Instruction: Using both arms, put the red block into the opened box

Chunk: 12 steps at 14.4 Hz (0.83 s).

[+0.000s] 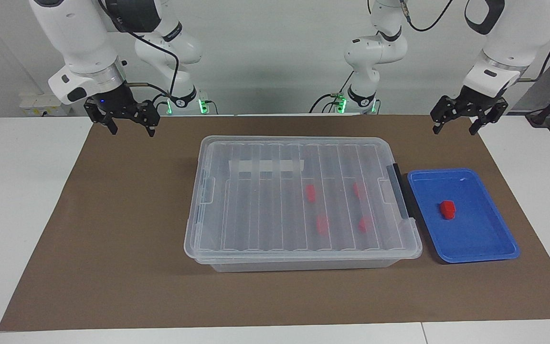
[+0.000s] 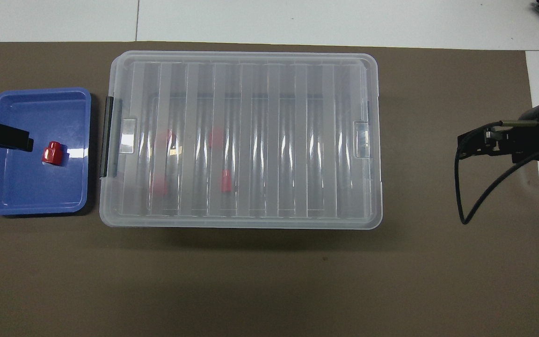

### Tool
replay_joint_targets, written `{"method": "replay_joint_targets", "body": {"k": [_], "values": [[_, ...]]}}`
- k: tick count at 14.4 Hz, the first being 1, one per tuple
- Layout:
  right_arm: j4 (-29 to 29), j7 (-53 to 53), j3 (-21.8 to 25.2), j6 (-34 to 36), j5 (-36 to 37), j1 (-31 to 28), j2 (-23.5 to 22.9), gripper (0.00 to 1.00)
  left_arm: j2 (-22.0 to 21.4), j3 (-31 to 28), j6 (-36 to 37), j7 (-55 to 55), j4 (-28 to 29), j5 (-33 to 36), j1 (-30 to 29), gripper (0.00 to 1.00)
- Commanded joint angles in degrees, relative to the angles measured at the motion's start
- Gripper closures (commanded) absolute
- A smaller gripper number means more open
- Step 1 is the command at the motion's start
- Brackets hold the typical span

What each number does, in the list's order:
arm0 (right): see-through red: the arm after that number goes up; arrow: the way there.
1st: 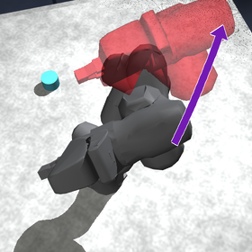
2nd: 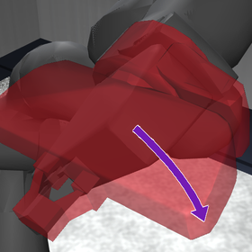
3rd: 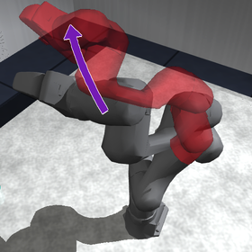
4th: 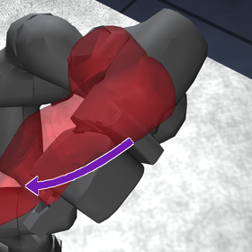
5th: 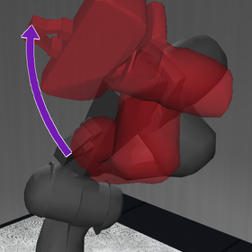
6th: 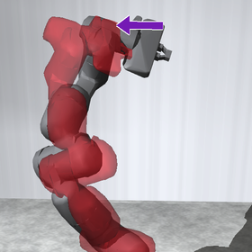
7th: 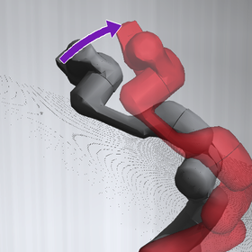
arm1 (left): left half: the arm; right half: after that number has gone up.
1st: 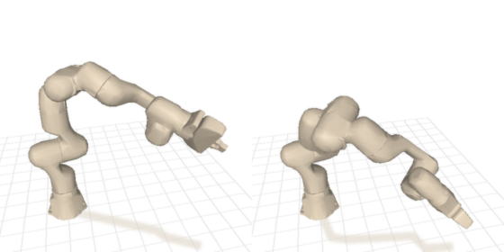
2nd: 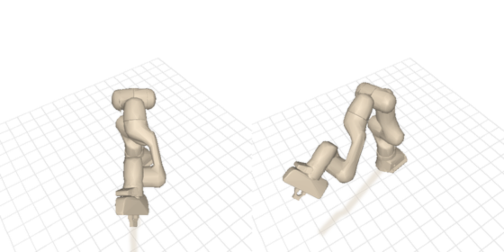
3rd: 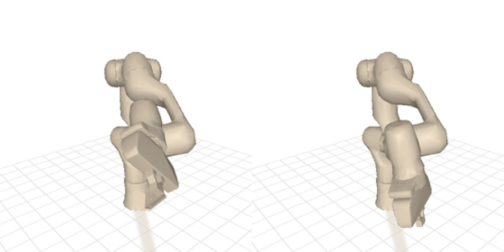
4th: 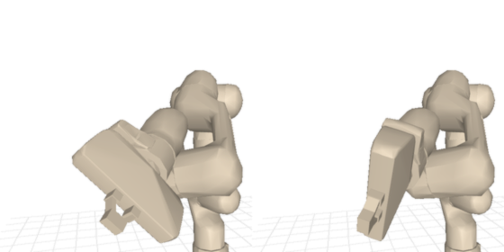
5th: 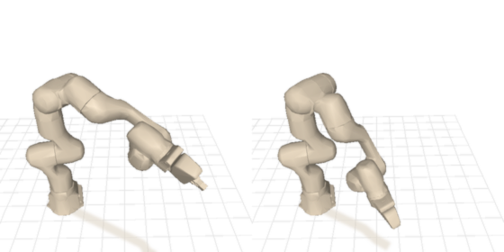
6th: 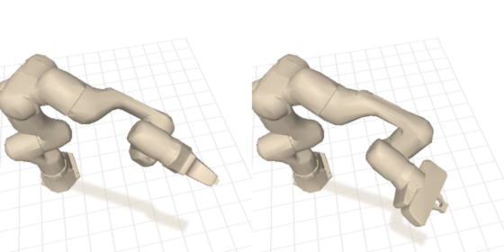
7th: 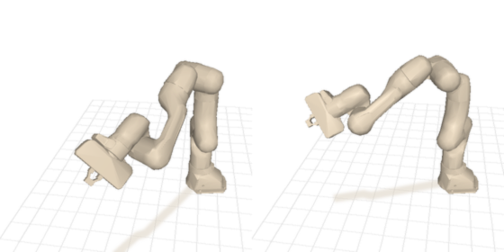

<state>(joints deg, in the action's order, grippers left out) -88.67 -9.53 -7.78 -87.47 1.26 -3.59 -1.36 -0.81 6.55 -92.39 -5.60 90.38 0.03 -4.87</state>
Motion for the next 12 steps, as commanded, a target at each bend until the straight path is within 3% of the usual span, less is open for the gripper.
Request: {"method": "replay_joint_targets", "body": {"k": [1,5,12], "values": [[-1.77,-0.57,-0.22,-0.51,-0.73,-0.54,1.45,0.00,-0.77,-0.22,0.28,0.15,0.76,-0.21,0.04,0.00],[-1.77,-0.31,-0.22,-0.95,-0.82,-1.50,1.36,0.00,-0.77,-0.22,0.28,0.15,0.76,-0.21,0.04,0.00],[-7.12,-1.54,-0.48,-12.36,-0.73,1.03,1.18,0.03,-0.77,-0.22,0.28,0.15,0.76,-0.21,0.04,0.00]]}}
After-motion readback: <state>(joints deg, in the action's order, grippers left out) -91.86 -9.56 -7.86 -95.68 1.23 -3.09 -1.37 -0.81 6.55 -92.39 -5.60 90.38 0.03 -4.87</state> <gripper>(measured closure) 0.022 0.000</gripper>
